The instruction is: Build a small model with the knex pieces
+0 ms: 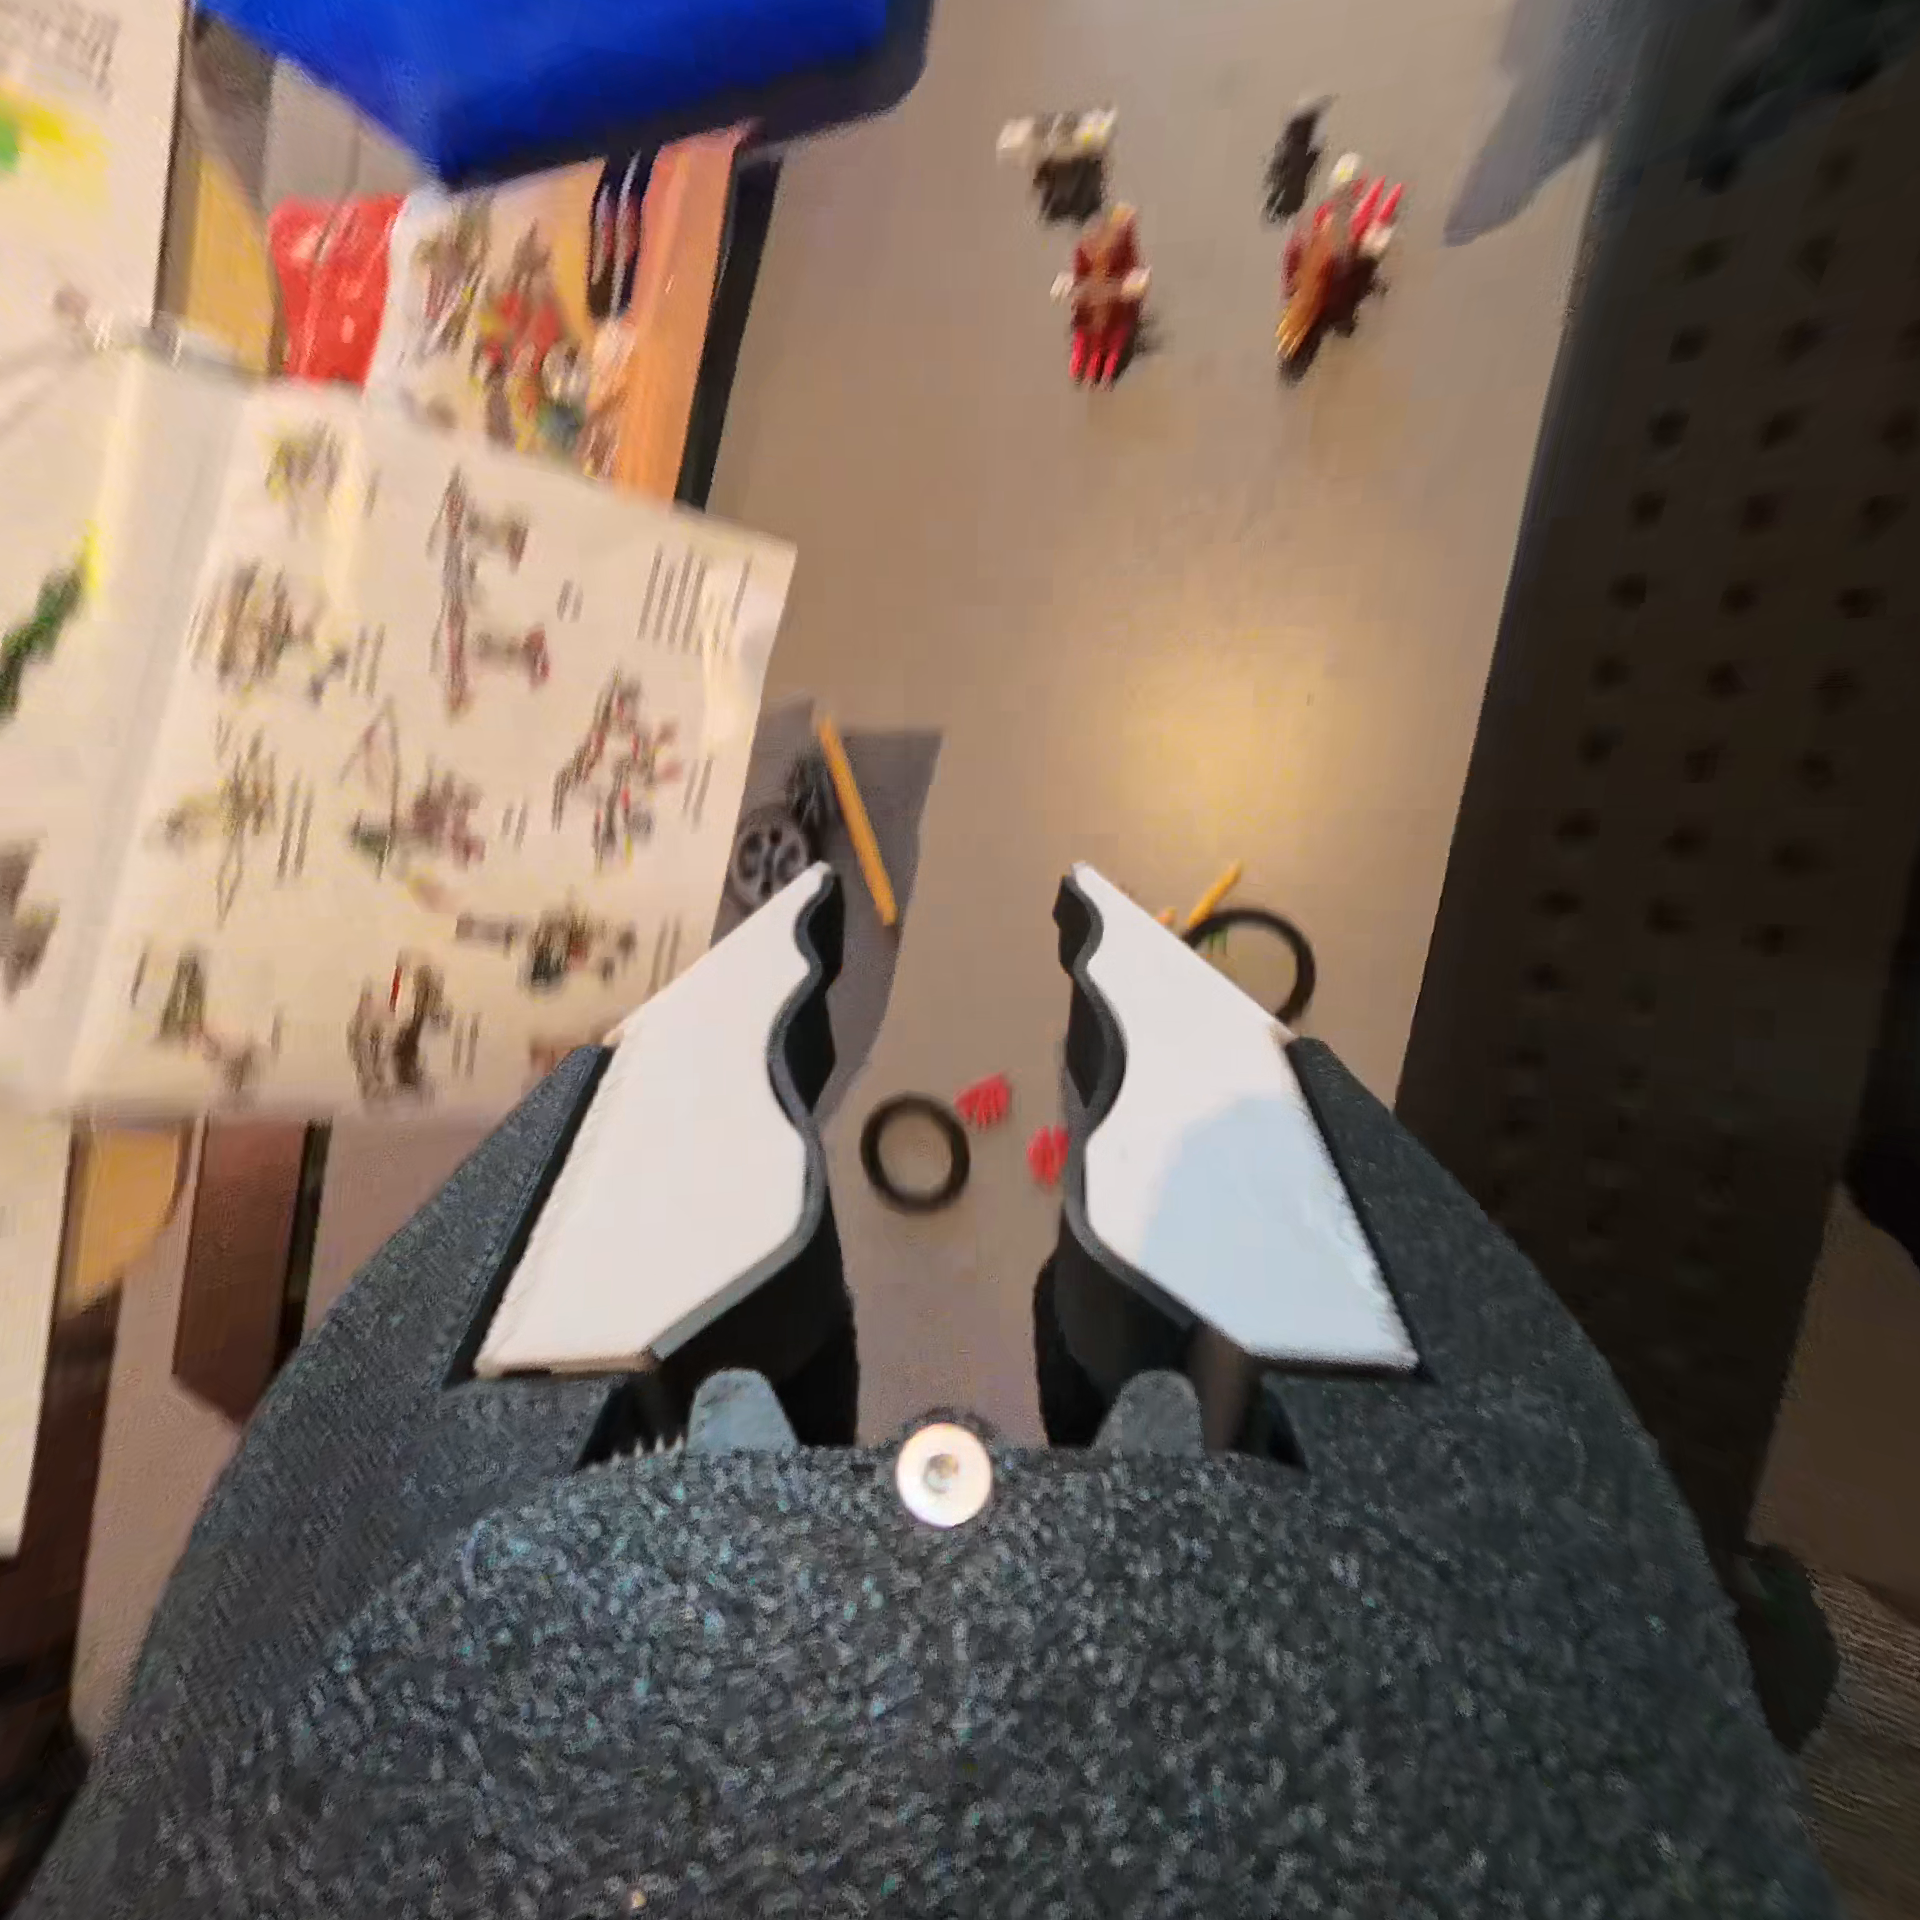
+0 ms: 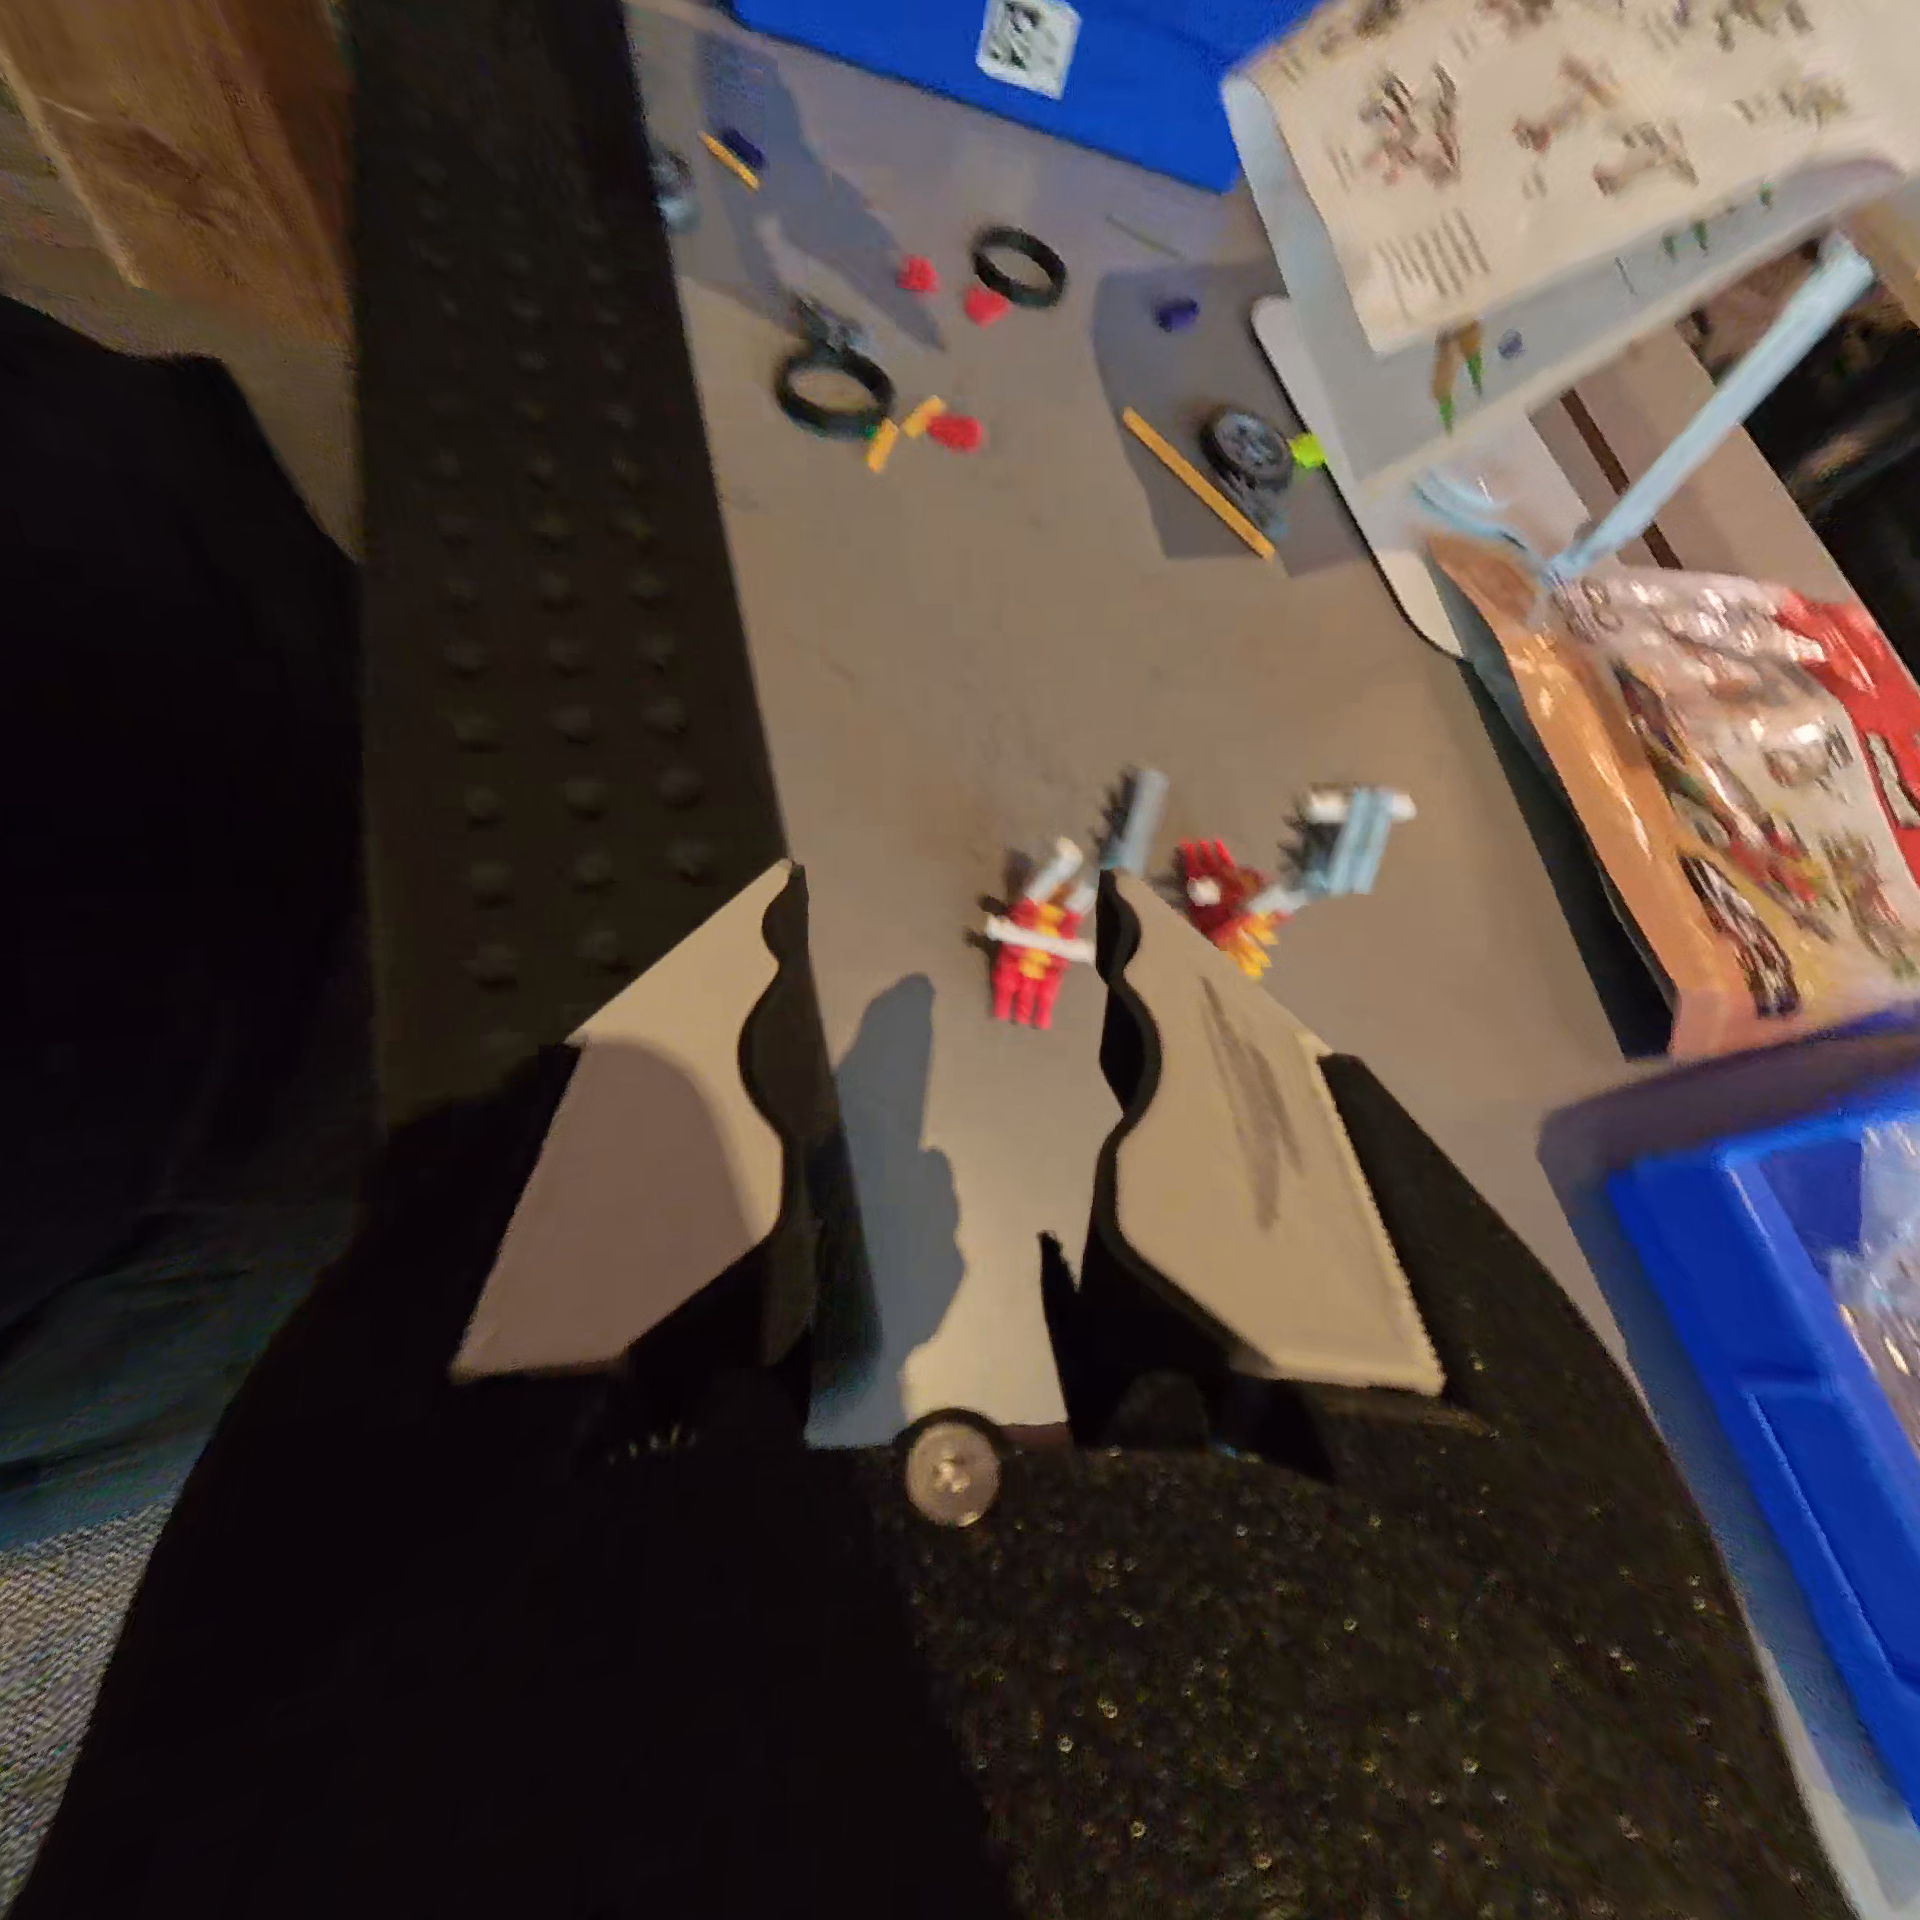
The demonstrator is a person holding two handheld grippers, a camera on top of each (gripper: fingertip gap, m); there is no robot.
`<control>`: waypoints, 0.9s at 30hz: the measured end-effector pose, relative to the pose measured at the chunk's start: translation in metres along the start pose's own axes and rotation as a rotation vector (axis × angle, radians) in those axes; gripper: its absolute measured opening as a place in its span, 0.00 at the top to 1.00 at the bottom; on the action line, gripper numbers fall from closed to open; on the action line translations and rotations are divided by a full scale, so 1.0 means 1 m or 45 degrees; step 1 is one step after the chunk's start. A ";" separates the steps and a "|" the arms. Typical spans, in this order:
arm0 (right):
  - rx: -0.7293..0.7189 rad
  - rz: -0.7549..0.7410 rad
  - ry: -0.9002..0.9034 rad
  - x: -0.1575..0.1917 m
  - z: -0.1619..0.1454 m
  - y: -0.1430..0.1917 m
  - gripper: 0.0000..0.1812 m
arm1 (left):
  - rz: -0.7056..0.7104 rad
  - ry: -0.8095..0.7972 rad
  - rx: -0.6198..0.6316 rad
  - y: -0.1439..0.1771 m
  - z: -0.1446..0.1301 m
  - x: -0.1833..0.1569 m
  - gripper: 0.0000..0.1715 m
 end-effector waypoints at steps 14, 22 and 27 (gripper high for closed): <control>-0.007 0.234 0.139 0.069 0.047 -0.068 0.72 | -0.254 0.156 0.169 -0.075 -0.090 -0.077 0.77; -0.006 0.210 0.068 0.071 0.038 -0.063 0.72 | -0.254 0.198 0.053 -0.091 -0.088 -0.076 0.97; 0.001 0.206 0.042 0.073 0.030 -0.063 0.72 | -0.210 0.198 0.010 -0.091 -0.088 -0.072 0.97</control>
Point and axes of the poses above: each gripper's, where its closed fingertips meet, y back along the fingers, z out of its top, x = y × z across the jaws, the point moved 5 cm from there along y, back along the fingers, and after that the axes turned 8 degrees about x, right-handed, at the moved point
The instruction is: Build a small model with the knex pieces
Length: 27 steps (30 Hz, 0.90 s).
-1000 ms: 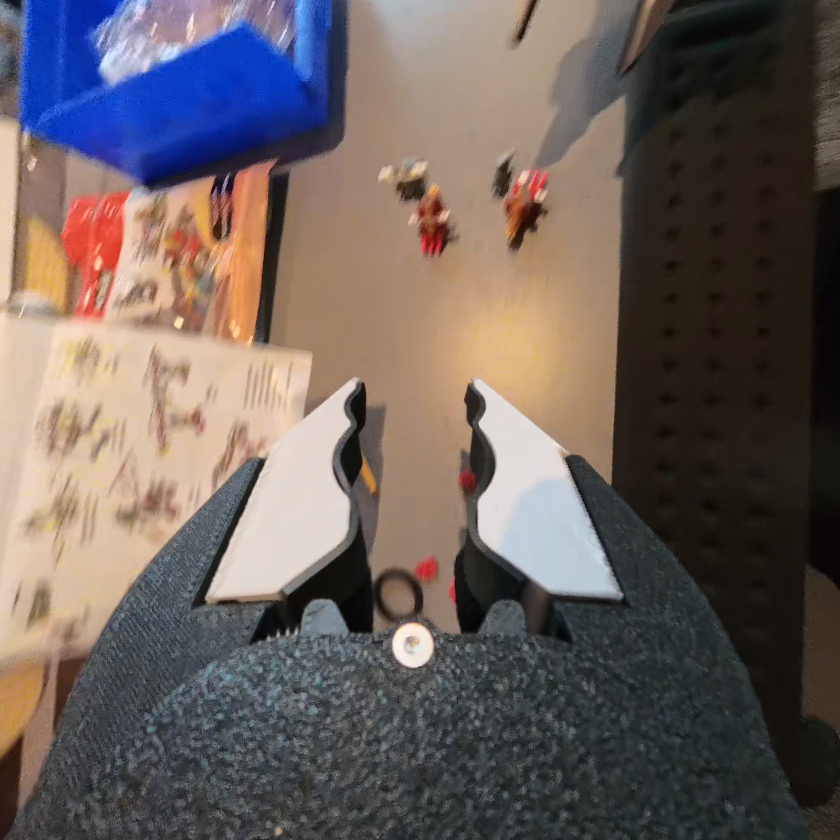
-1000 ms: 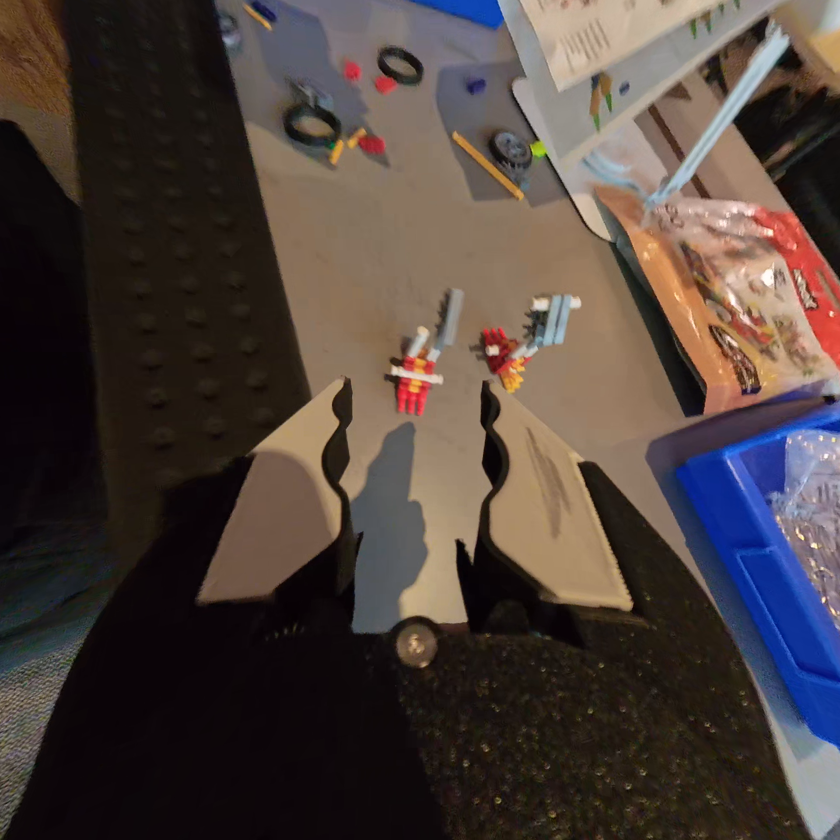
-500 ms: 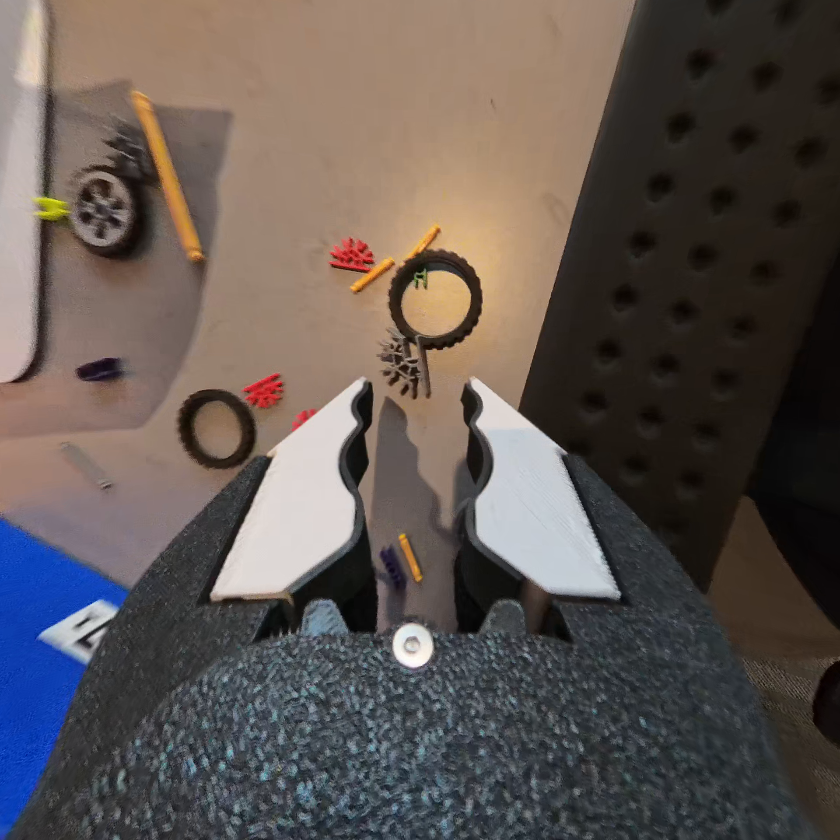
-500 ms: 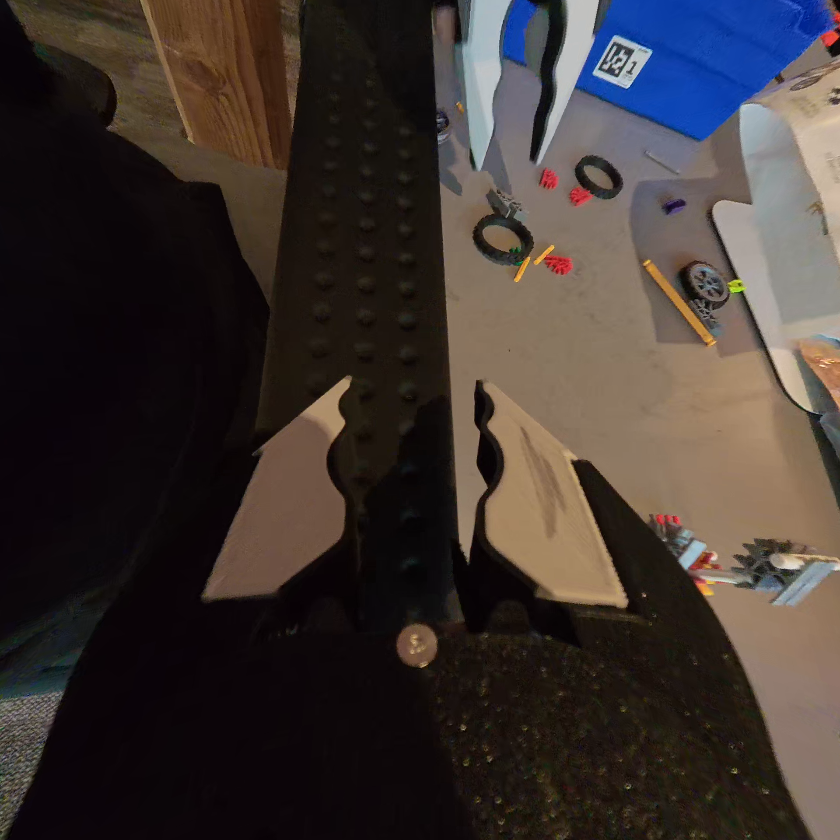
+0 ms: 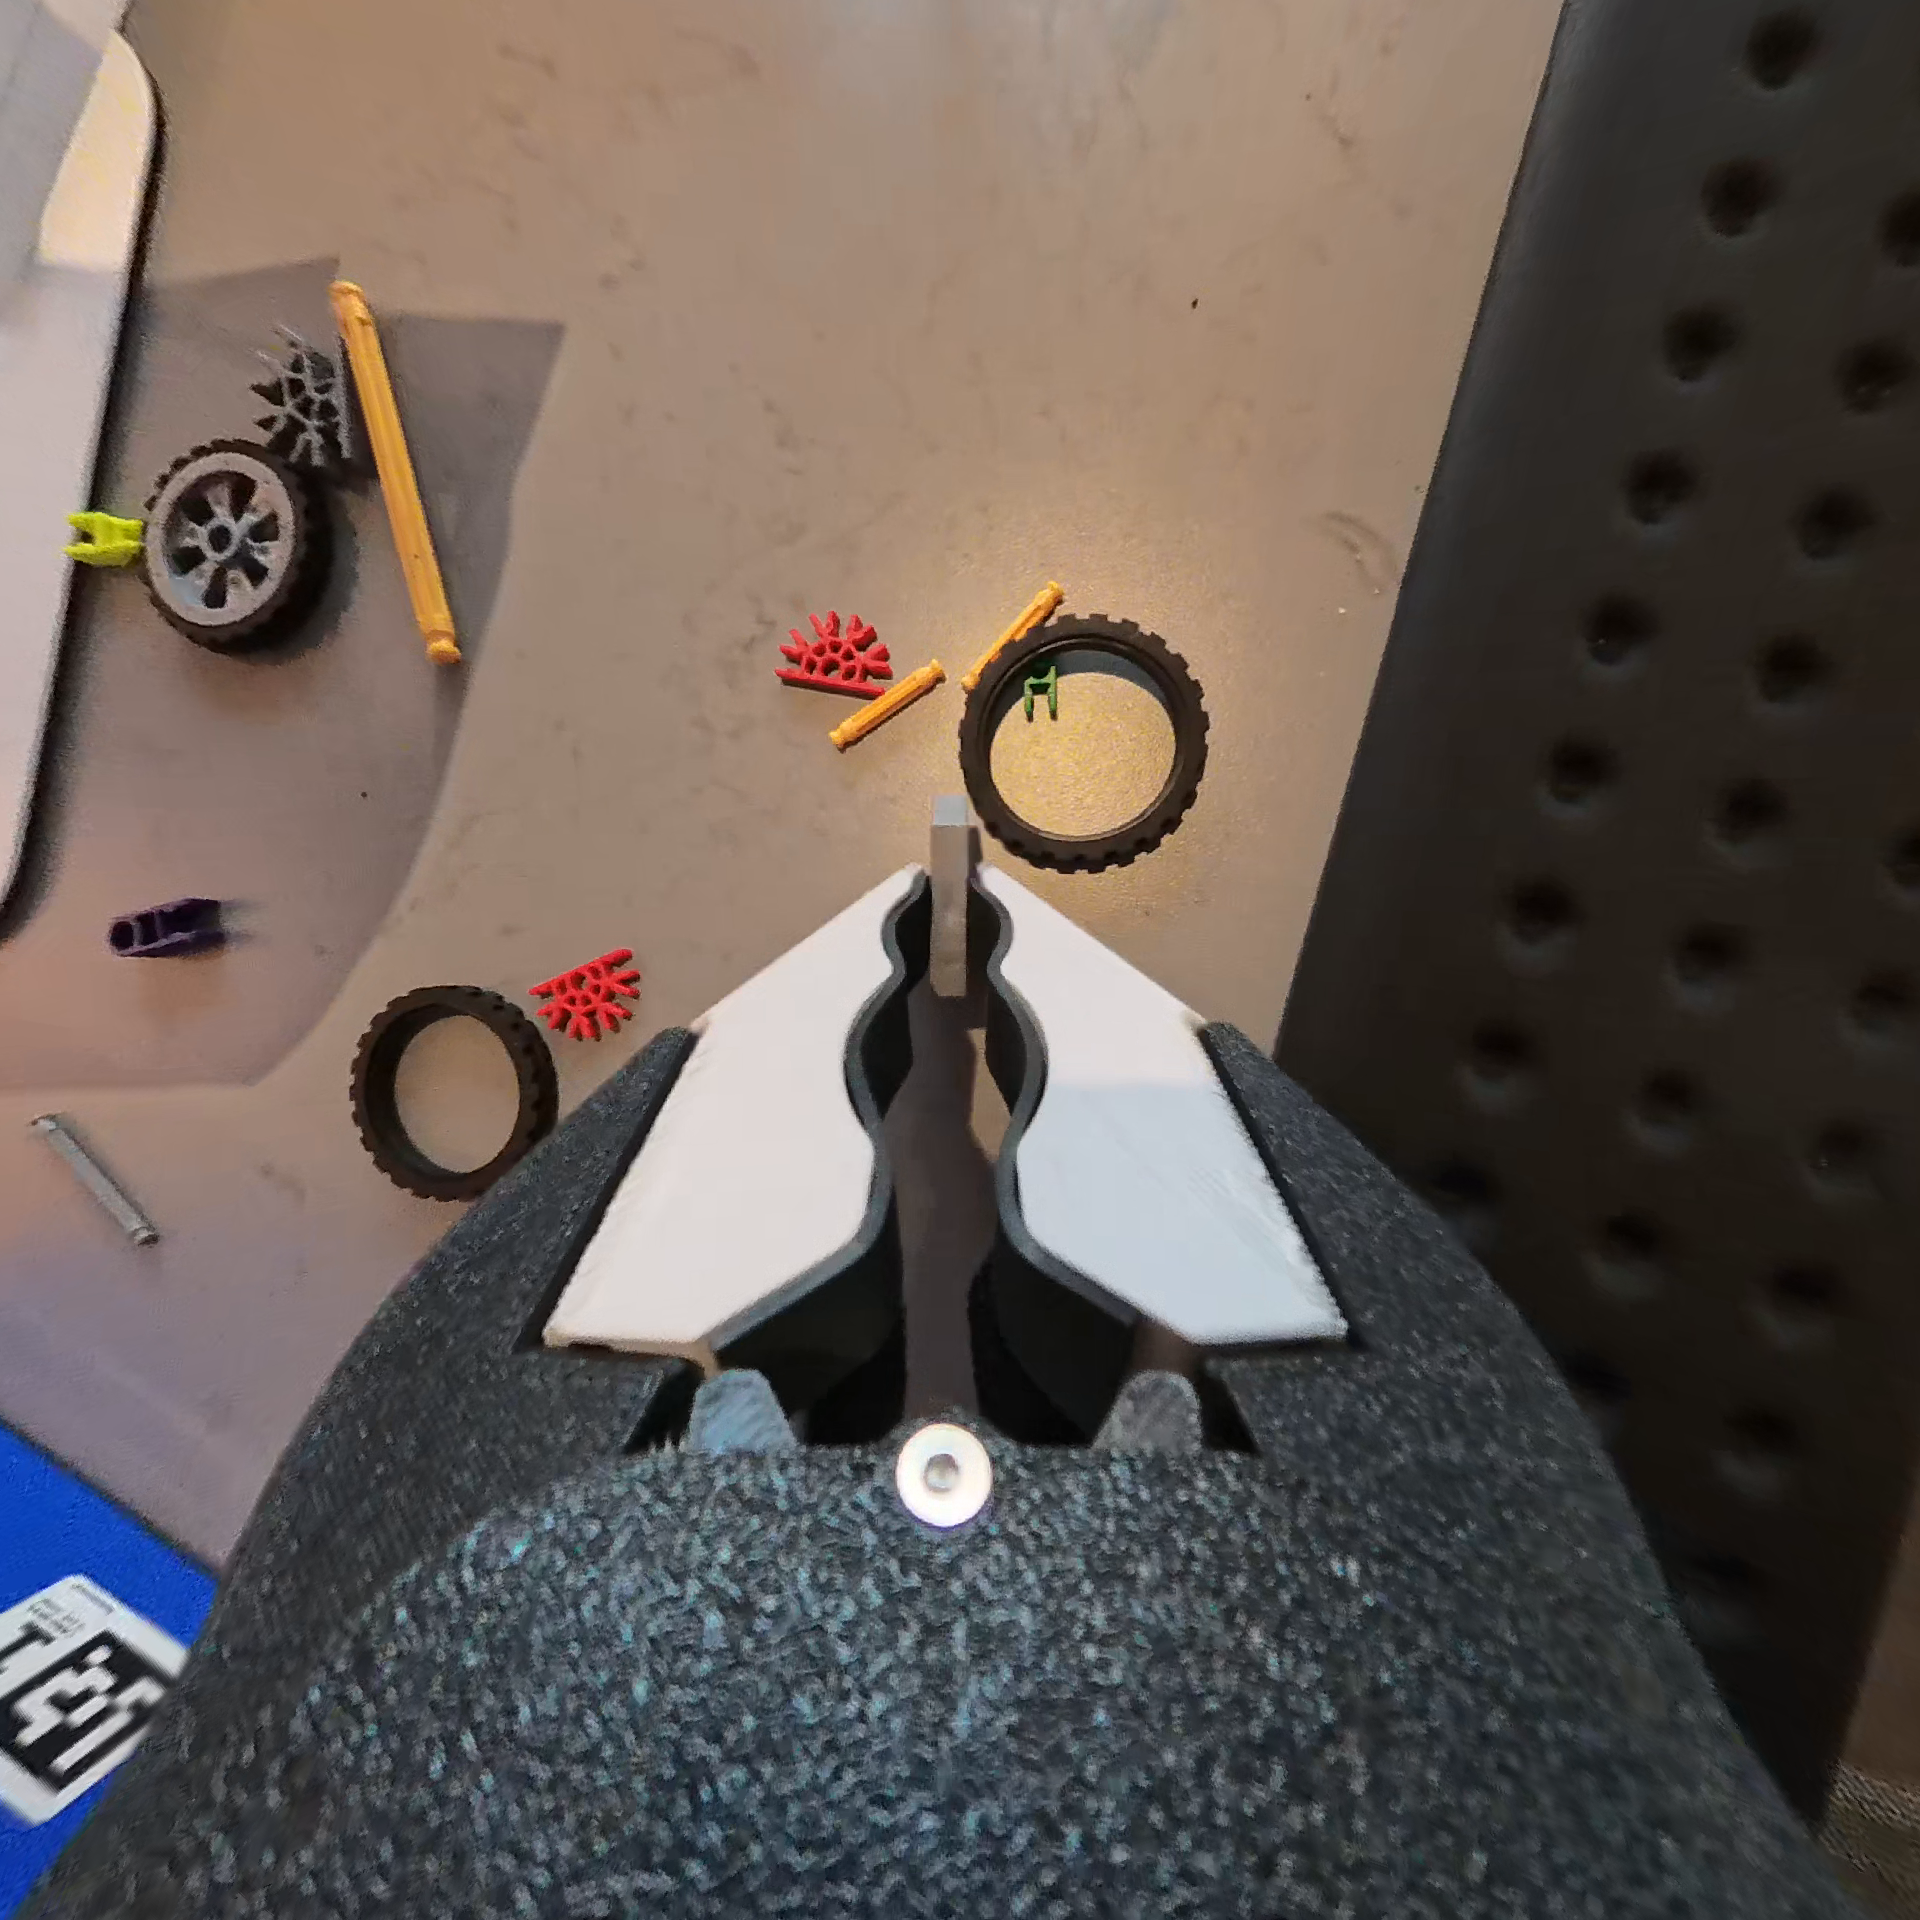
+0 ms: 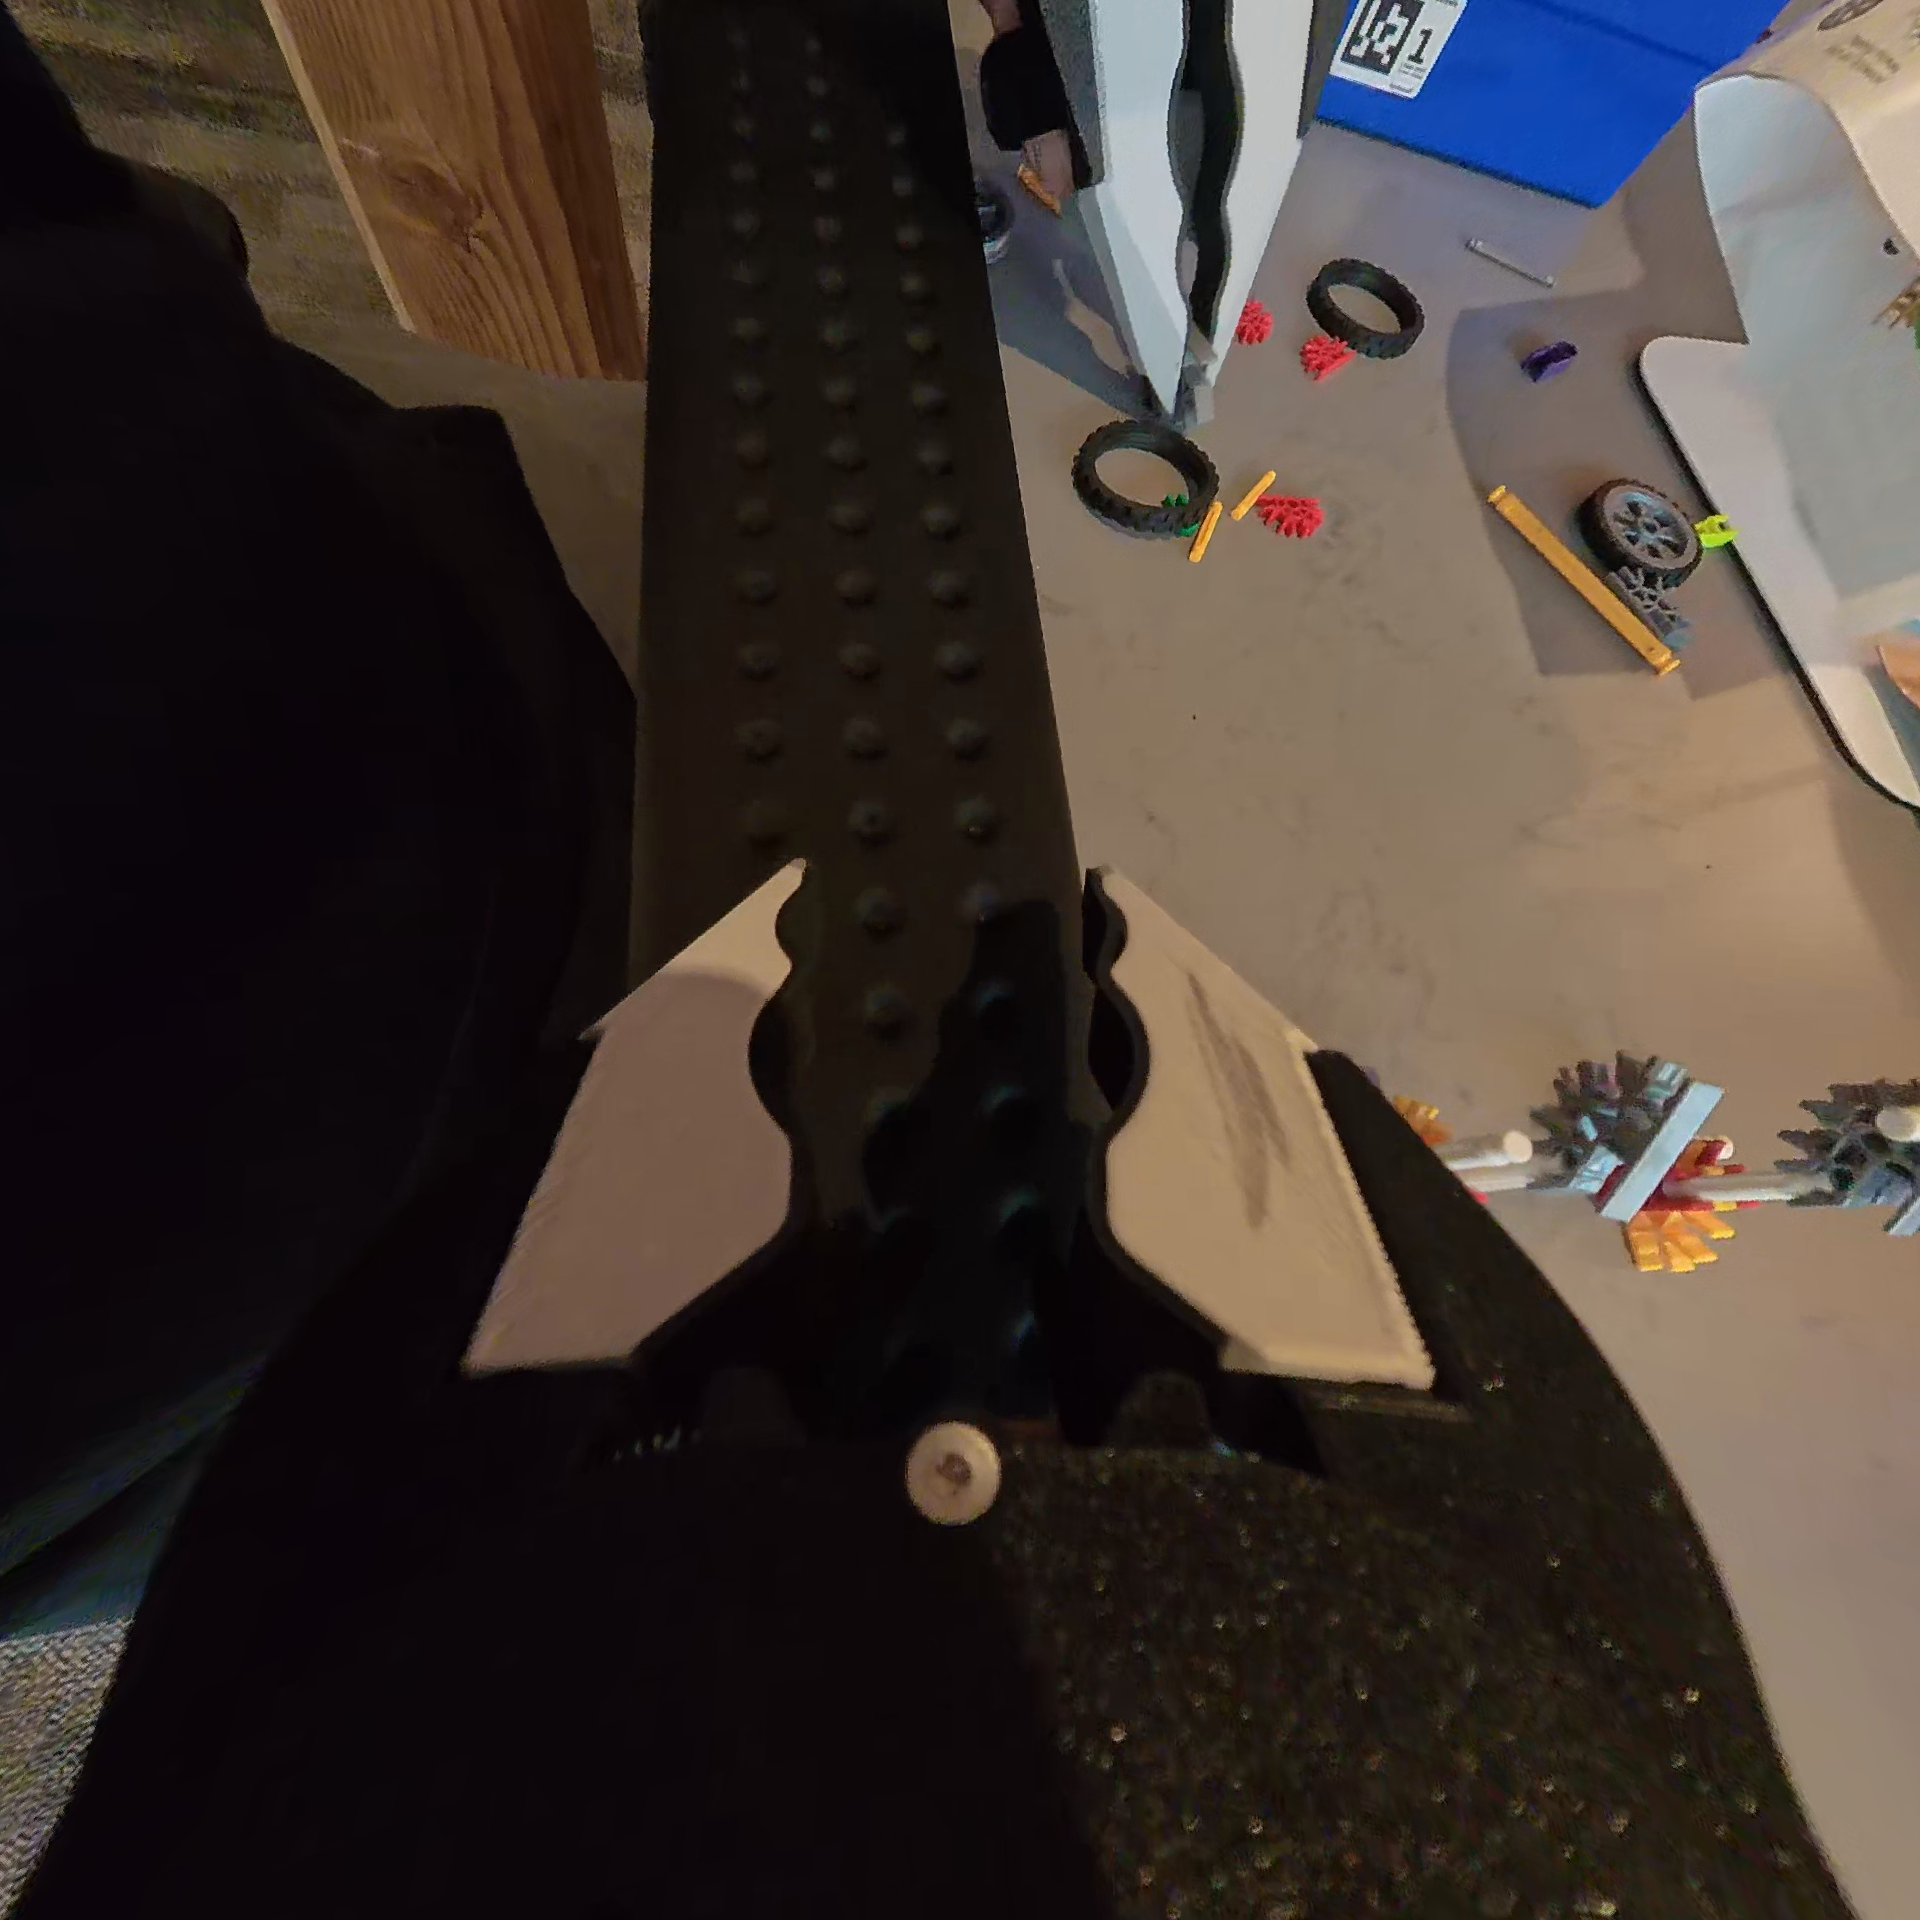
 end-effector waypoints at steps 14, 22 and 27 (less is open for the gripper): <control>-0.285 -0.233 -0.364 -0.035 0.016 0.024 0.82 | -0.423 0.090 -0.641 0.026 0.110 -0.035 0.97; -0.318 -0.179 -0.454 -0.030 0.015 0.018 0.87 | -0.583 -0.174 -0.590 -0.004 0.160 -0.090 0.97; -0.340 -0.130 -0.459 -0.026 0.009 0.025 0.96 | -0.577 -0.232 -0.595 -0.009 0.171 -0.094 0.97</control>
Point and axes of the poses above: each gripper's, where its closed fingertips meet, y back along the fingers, z out of its top, x = y × z across the jaws, the point moved 5 cm from there along y, back along the fingers, and after that the axes turned 8 degrees about x, right-handed, at the moved point
